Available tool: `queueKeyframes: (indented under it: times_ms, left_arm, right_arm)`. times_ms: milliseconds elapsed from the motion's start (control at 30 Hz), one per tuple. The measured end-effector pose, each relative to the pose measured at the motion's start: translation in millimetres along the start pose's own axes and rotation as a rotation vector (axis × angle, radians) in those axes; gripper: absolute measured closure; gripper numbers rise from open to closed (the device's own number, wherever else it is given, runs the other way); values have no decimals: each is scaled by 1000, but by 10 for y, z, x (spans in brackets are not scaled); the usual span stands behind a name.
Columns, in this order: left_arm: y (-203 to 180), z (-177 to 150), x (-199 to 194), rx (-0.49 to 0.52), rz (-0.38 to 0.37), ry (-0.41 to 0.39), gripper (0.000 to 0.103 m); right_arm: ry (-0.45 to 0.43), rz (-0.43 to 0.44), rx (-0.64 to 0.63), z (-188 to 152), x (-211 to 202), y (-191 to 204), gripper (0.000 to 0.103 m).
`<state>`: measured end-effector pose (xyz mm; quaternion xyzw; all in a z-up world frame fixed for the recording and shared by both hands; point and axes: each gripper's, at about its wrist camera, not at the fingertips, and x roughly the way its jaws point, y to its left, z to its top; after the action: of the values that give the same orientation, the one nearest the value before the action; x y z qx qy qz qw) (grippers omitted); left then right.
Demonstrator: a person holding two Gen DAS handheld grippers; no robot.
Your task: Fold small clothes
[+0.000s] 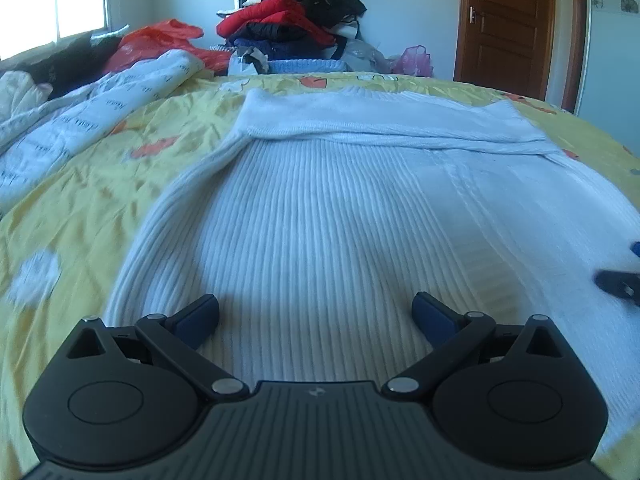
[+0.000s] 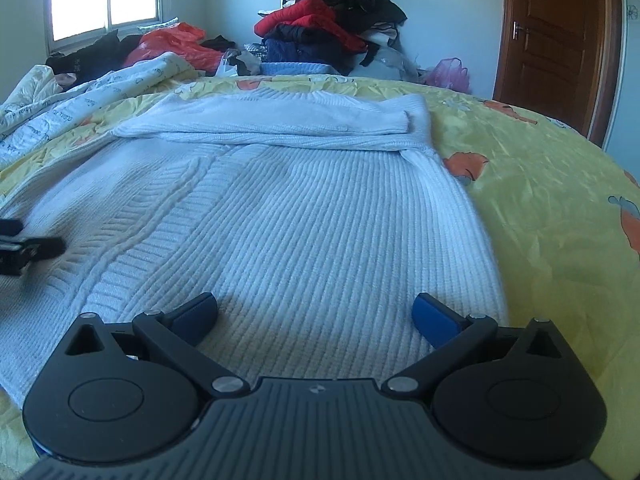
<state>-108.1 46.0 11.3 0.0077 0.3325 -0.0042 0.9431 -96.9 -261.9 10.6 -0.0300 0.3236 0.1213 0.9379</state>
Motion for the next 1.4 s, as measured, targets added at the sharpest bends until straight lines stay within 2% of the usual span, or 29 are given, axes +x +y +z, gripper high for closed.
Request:
queueKeyframes:
  times_ms: [133,233,467,567,700,833,967,1067,1133,1200,1267,1333,1400]
  left_arm:
    - [-4,-217,-222,23,-25,-19,0]
    - [11,-340,-254,42,-31,-76,0]
    - [8,-351,-297,37,-22,-92,0]
    - [24,-452,-463,-6,-25,-89,0]
    - [102,-641,-729,-50,-68,-90,0]
    - [181,-766,-897,-90,-77,-91,0]
    - [367,-780,-1008,-228,-128,-72,0]
    - [603,-774,-1043,-382,-158,-65,0]
    - [748,-776,-1035,-447,-159,-54,0]
    - [876,-767,-1019,-489,-168,-49,0]
    - [986,-760,-1004,-546,-191,-45,0]
    - [1076,-768,-977,-615,-232,-46,0]
    - [1161,-778,-924,-686,-301,-43,0]
  right_arm:
    - [-2,1,2,-8,-2,7,2]
    - [-1,-1,1,-10,-2,8,2]
    - [8,-23,7,-68,-100,47,2]
    - [8,-17,11,-182,-302,77,2]
    - [-23,44,2,-471,-633,57,2]
    - [-54,42,-63,-700,-863,74,2]
    - [-39,10,-102,-681,-1017,118,4]
    - [-71,33,-20,-630,-1190,-35,3]
    - [-70,49,52,-601,-1252,-180,2]
    - [-45,65,144,-591,-1263,-396,2]
    - [-2,95,254,-606,-1230,-627,7]
    - [53,173,386,-641,-1169,-867,12]
    - [53,243,477,-687,-1157,-1010,11]
